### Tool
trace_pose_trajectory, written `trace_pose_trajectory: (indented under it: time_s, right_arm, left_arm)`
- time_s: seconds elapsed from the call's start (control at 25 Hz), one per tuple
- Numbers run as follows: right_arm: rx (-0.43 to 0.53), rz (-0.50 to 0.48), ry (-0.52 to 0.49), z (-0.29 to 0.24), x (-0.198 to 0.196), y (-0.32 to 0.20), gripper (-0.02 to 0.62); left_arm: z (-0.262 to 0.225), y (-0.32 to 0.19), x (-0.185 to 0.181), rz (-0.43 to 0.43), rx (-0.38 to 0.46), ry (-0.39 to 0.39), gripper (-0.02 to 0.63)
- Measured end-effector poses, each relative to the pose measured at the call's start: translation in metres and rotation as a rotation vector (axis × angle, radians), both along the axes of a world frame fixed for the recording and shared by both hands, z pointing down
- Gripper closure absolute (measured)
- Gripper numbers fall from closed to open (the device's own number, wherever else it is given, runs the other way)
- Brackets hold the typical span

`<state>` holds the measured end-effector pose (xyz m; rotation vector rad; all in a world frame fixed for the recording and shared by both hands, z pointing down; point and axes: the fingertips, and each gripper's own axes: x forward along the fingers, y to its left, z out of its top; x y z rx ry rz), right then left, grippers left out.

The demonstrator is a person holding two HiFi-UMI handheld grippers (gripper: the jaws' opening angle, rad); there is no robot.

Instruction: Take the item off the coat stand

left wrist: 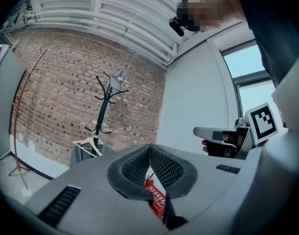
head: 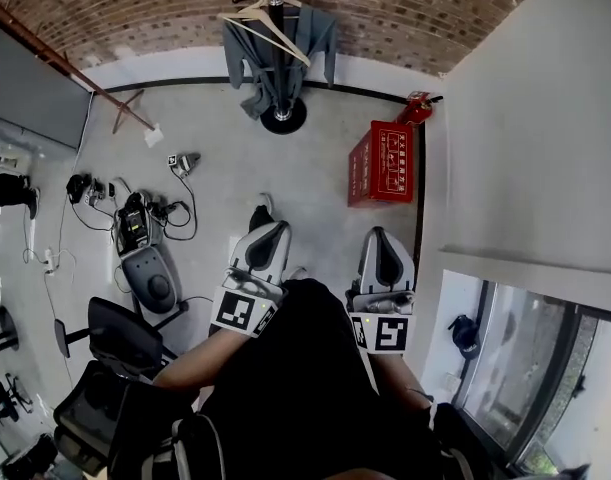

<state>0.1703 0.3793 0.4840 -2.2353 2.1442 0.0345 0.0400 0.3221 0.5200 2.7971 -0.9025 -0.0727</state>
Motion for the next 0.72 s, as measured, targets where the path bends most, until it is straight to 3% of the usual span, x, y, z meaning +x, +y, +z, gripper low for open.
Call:
trace_pose_trajectory:
  time_s: [0.28, 0.44, 0.72]
  right_arm:
    - [-0.003, -0.008, -0.066, 0.0, 0.001, -0.051, 0.577]
    - [0.001, -0.054, -0.148, -0.002, -0.011, -0.094, 0.577]
    - [-0.028, -0.104, -0.091, -0.016, -0.036, -0.192, 0.577]
  left_arm:
    - [0.002, -0.042, 0.028, 0.089, 0.014, 0.004, 0.588]
    - [-0.01, -0.095, 0.023, 0.024, 0.053, 0.01, 0.588]
    - [-0.041, -0.176, 0.001, -0.044, 0.127, 0.036, 0.588]
